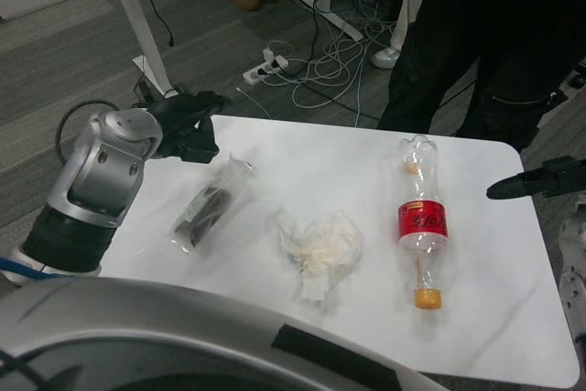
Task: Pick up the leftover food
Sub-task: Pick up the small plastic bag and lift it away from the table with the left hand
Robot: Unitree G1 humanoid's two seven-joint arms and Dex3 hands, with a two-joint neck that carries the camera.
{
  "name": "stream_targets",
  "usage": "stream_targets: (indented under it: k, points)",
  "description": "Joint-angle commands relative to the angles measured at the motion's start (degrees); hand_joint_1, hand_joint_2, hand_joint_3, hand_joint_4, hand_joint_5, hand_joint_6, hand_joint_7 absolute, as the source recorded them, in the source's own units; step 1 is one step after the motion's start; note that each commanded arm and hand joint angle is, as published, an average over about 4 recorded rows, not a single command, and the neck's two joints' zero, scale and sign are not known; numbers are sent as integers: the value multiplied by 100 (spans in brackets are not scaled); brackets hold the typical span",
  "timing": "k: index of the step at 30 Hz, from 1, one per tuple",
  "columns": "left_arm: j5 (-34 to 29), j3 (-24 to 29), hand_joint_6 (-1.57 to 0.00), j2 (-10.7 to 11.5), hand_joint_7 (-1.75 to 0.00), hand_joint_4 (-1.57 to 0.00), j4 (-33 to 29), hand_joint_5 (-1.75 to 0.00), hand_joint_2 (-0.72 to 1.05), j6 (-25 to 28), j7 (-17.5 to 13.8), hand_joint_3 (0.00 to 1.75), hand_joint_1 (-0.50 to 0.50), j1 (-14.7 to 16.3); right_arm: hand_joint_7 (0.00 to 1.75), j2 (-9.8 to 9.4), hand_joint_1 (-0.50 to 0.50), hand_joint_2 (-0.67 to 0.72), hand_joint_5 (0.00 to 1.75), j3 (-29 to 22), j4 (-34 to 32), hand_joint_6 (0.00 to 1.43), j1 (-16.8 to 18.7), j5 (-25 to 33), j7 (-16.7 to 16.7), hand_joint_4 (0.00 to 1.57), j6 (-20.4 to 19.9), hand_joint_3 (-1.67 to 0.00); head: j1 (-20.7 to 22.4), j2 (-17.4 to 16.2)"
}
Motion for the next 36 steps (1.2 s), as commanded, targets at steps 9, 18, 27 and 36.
stream_targets:
  k: [9,18,27,36]
  points:
    - [-1339,957,0,-136,-14,0,16,-100,105,-1073,521,20,-50,50,0,-9,-46,53,0,-79,108,0,58,26,-11,0,33,0,119,-127]
    - [-7215,1014,0,-496,0,0,1987,-5,105,-5320,1583,9,-50,41,0,-11,-46,53,0,-66,207,0,-6,31,-11,0,33,0,149,-9]
    - [-8700,260,-30,-571,-17,-71,2332,-10,105,-6579,1670,0,-50,-260,0,-33,-46,53,0,-42,225,0,-45,39,-11,0,33,0,203,440]
    - [-8313,122,-144,-953,-96,-19,2374,-26,103,-7399,2220,0,-50,-451,0,-42,-46,49,0,-18,168,0,-37,57,-11,0,33,0,324,1142]
